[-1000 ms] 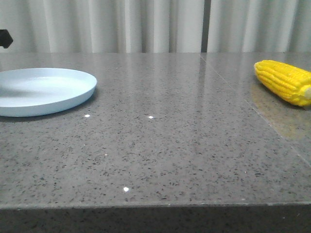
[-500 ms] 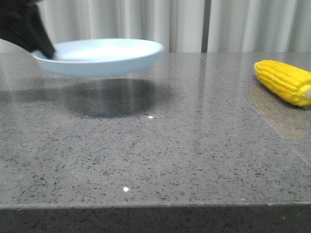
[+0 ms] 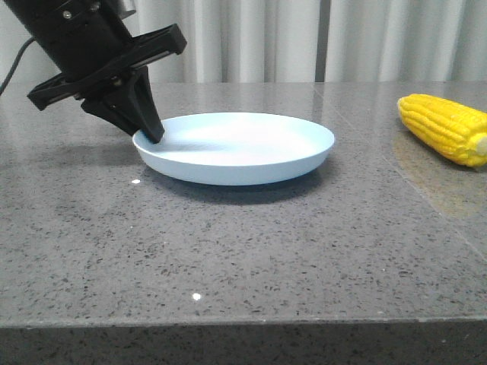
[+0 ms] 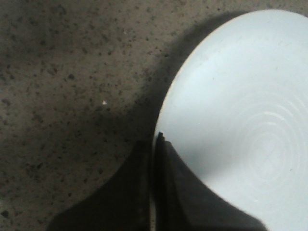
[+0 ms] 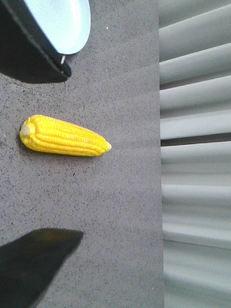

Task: Place corn on plate with both arms
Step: 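Grip the plate rim with the left gripper and slide it toward the table center, then release the plate and raise the left gripper away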

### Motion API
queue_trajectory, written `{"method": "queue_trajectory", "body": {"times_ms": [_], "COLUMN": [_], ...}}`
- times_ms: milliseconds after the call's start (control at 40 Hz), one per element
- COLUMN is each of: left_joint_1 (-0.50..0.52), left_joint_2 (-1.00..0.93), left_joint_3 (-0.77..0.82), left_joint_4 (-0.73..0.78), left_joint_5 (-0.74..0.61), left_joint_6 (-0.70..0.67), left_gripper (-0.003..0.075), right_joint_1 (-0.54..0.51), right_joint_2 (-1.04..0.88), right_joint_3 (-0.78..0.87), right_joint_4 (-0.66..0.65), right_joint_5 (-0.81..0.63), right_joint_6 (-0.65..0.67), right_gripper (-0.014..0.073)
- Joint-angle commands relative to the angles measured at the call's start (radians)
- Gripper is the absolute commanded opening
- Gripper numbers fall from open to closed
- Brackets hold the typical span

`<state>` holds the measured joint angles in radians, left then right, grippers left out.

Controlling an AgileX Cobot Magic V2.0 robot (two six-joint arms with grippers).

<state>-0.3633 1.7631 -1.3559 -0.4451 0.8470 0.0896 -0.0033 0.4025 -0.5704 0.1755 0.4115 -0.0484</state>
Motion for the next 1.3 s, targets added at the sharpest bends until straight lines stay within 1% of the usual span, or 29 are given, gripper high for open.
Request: {"method": "queue_trajectory", "body": {"times_ms": [0,100,200,250,325,425,550,675,775,850,875,925,1050,1225,1275], "left_joint_1": [-0.011,-0.008,-0.004,-0.004,-0.002,-0.002,0.014,0.05,0.093,0.12,0.134,0.148,0.155,0.137,0.128], "left_joint_2": [-0.046,-0.046,-0.049,-0.059,-0.09,-0.148,-0.228,-0.29,-0.341,-0.383,-0.408,-0.453,-0.577,-0.824,-0.909], "left_joint_3": [-0.032,-0.032,-0.032,-0.032,-0.032,-0.032,-0.032,-0.031,-0.019,0.015,0.045,0.09,0.235,0.517,0.593], "left_joint_4": [-0.019,-0.015,-0.013,-0.002,0.063,0.179,0.395,0.566,0.642,0.656,0.656,0.656,0.656,0.598,0.598], "left_joint_5": [-0.042,-0.042,-0.042,-0.044,-0.063,-0.077,-0.053,0.011,0.046,0.036,0.021,-0.007,-0.103,-0.36,-0.414], "left_joint_6": [-0.011,-0.011,-0.011,-0.009,-0.009,-0.038,-0.148,-0.237,-0.276,-0.276,-0.276,-0.276,-0.277,-0.277,-0.275], "left_gripper": [0.0008,0.0106,0.0267,0.0335,0.0382,0.0356,0.0247,0.0138,0.0078,0.0036,0.0008,-0.0021,-0.002,-0.002,-0.002], "right_joint_1": [-0.007,-0.007,-0.007,-0.007,-0.007,-0.007,-0.007,-0.007,-0.007,-0.007,-0.007,-0.007,-0.007,-0.007,-0.007], "right_joint_2": [0.013,0.013,0.013,0.013,0.013,0.013,0.013,0.013,0.013,0.013,0.013,0.013,0.013,0.013,0.013], "right_joint_3": [-0.036,-0.036,-0.036,-0.036,-0.036,-0.036,-0.036,-0.036,-0.036,-0.036,-0.036,-0.036,-0.036,-0.036,-0.036], "right_joint_4": [-0.005,-0.005,-0.005,-0.005,-0.005,-0.005,-0.005,-0.005,-0.005,-0.005,-0.005,-0.005,-0.005,-0.005,-0.005], "right_joint_5": [-0.07,-0.07,-0.07,-0.07,-0.07,-0.07,-0.07,-0.07,-0.07,-0.07,-0.07,-0.07,-0.07,-0.07,-0.07], "right_joint_6": [-0.009,-0.009,-0.009,-0.009,-0.009,-0.009,-0.009,-0.009,-0.009,-0.009,-0.009,-0.009,-0.009,-0.009,-0.009], "right_gripper": [0.0633,0.0633,0.0633,0.0633,0.0633,0.0633,0.0633,0.0633,0.0633,0.0633,0.0633,0.0633,0.0633,0.0633,0.0633]}}
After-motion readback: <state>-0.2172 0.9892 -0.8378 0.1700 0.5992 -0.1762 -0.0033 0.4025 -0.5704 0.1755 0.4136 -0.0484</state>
